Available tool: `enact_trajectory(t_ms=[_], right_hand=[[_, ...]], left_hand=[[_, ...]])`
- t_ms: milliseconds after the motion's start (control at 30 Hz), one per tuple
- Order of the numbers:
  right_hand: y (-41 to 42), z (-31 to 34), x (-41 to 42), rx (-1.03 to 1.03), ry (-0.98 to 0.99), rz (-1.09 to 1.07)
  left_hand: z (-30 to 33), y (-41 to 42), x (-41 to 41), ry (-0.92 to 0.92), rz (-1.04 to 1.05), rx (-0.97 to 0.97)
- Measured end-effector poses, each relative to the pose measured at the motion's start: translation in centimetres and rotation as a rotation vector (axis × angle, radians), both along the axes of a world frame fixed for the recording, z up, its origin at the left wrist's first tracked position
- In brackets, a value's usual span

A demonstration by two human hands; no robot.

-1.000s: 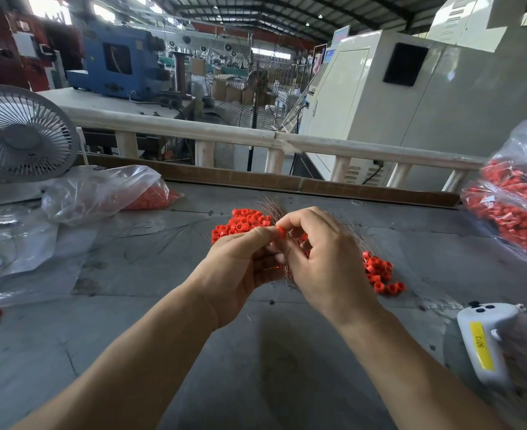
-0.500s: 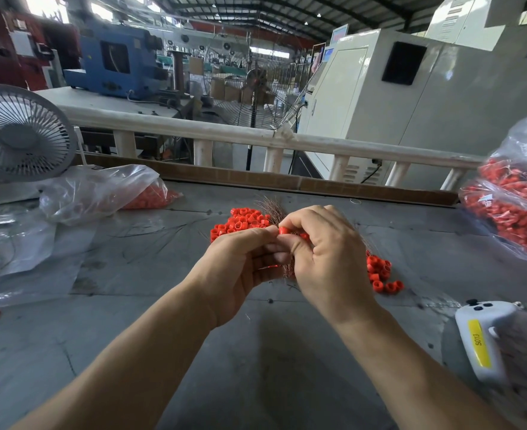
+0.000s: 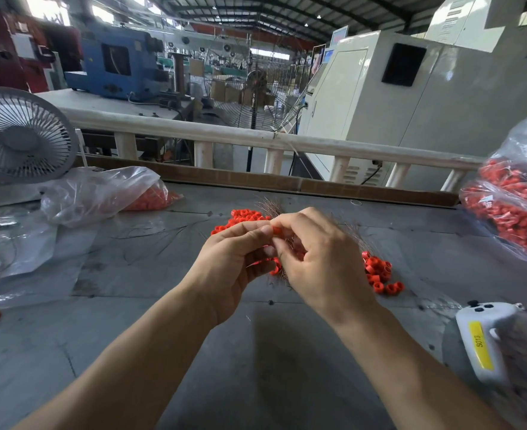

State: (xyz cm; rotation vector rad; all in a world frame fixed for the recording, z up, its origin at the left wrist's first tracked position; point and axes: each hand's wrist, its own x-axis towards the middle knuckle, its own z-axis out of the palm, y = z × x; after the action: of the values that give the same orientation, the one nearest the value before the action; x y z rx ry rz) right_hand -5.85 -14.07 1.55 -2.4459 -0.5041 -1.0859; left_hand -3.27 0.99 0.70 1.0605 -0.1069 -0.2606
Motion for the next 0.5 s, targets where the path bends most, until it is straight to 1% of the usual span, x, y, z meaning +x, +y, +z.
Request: enact_trajectory(t_ms=[133, 300, 400, 500], right_hand=[[-0.28, -0.08, 0.29, 0.083, 0.015, 0.056], [0.28, -0.45, 0.24, 0.115, 0.015, 0.119], [0.55, -0.59, 0.22, 0.118, 0.011, 0.121], [0.52, -0.57, 0.21, 0.134, 0.047, 0.136]], left_hand=[[0.02, 0.05, -0.01, -0.016, 0.004, 0.02], [-0.03, 0.0, 0.1, -0.019, 0.048, -0.019], [-0.32, 0.1, 0.23, -0.055, 0.077, 0.006], [-0.53, 0.25, 0.42, -0.094, 0.125, 0.05]])
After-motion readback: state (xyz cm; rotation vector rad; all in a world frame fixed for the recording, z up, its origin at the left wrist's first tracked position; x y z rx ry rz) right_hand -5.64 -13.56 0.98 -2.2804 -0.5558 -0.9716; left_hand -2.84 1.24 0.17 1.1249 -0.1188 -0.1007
